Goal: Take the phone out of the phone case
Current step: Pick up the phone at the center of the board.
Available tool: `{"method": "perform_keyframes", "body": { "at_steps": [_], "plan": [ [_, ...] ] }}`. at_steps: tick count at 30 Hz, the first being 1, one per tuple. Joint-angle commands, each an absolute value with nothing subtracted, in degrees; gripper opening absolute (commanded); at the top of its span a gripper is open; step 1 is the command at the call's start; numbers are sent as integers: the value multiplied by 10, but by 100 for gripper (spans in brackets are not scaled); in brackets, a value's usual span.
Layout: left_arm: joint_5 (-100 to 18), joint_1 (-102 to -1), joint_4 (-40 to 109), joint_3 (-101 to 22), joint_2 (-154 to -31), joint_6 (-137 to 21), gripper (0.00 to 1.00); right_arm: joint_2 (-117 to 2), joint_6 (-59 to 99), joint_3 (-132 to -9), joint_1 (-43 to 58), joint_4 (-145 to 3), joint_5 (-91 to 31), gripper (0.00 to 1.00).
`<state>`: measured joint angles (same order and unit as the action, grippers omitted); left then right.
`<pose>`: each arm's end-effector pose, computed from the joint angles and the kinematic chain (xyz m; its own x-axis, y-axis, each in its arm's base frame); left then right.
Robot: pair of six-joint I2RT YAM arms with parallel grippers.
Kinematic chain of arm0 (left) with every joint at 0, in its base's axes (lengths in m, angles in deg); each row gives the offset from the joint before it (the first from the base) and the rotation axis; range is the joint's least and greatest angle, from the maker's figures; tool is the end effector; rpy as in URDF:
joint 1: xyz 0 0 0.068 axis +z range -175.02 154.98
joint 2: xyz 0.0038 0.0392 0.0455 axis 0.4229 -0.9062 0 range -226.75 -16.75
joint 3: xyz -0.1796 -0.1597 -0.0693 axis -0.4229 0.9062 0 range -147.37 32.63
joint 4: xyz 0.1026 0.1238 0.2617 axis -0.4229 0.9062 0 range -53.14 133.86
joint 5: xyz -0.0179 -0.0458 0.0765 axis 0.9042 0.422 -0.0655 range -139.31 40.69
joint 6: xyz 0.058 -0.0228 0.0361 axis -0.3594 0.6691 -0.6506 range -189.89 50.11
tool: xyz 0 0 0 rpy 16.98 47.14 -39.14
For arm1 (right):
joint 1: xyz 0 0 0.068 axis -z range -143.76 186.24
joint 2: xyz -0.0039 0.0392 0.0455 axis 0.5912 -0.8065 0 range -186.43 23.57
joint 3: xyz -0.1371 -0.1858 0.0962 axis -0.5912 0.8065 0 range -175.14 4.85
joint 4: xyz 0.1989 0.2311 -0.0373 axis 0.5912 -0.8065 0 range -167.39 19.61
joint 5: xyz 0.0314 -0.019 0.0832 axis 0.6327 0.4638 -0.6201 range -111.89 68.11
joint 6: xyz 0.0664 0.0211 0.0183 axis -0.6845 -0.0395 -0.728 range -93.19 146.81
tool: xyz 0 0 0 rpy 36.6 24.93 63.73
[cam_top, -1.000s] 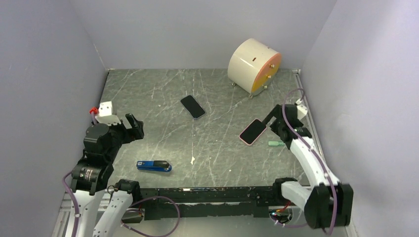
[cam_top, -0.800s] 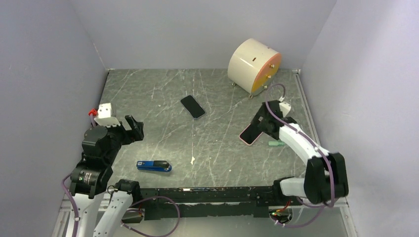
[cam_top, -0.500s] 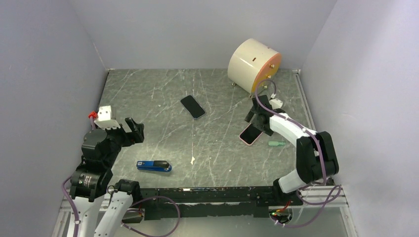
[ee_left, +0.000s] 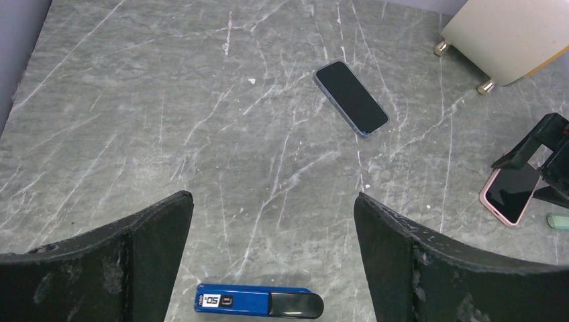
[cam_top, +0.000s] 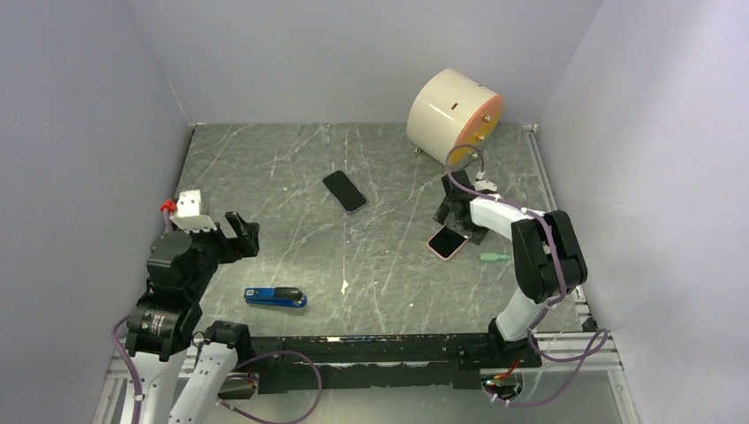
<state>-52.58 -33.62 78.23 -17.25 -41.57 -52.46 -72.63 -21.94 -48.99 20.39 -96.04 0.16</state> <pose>0.1687 -0.0221 0.3557 -0.2934 -0.2580 -0.9205 0.0077 0.9622 -0.2721 0.3444 0.0746 0.0795 -0.6767 0.5322 -0.5087 0.5928 0.8036 0.0522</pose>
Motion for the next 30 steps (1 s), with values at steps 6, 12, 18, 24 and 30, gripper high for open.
{"method": "perform_keyframes", "body": {
  "at_steps": [6, 12, 18, 24, 30],
  "plan": [
    [-495, -334, 753, -170, -420, -532, 94, -764, -197, -500, 189, -957, -30, 98],
    [-452, -334, 753, -177, -445, -514, 94, -743, -176, -489, 158, -935, -39, 88],
    [-368, -334, 753, -191, -486, -478, 94, -700, -114, -457, 135, -854, -94, 58],
    [-267, -334, 657, -141, -517, -421, 94, -659, -87, -425, 105, -762, -117, 50],
    [-196, -335, 540, -93, -587, -357, 94, -631, -63, -407, 64, -683, -170, 46]
  ]
}}
